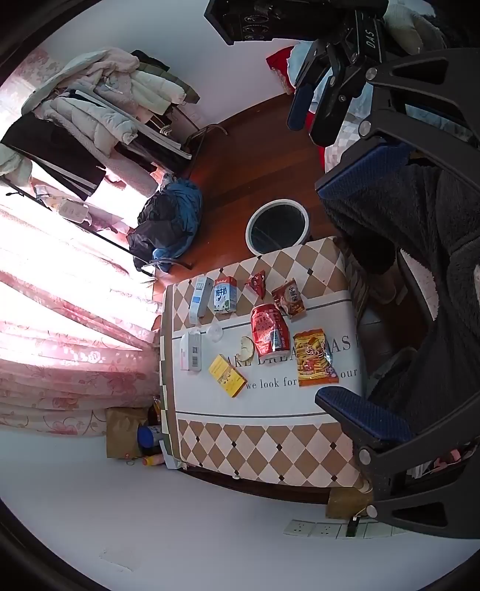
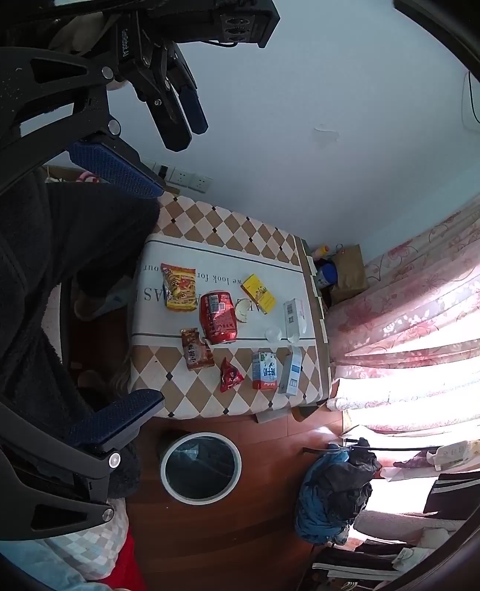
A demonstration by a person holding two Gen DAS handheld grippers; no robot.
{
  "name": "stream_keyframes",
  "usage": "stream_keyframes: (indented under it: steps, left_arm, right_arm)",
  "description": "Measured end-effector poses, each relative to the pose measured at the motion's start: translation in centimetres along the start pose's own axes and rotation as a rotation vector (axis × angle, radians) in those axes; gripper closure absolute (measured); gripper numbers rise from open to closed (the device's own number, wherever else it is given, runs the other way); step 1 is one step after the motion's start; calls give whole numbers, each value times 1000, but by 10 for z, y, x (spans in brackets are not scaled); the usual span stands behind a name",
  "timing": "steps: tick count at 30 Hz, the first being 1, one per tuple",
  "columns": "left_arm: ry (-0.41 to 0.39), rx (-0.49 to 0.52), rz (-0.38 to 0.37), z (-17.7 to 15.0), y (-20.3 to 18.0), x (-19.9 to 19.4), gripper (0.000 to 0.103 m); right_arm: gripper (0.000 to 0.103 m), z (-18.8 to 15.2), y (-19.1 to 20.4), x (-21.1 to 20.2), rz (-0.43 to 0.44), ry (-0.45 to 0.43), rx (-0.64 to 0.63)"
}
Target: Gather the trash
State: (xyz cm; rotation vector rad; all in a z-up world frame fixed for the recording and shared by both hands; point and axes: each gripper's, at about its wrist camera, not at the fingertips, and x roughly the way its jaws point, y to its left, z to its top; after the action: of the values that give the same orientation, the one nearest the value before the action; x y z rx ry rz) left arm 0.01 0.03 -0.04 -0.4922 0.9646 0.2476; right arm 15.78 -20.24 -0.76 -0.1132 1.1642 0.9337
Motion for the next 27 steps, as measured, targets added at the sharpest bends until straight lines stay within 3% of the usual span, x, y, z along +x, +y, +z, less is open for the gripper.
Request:
stream_keyframes:
  steps: [27]
  left_arm:
    - [-13,-3,-5,0,4,-5,0]
  right_arm:
    - [0,2,10,11,17,16,-20]
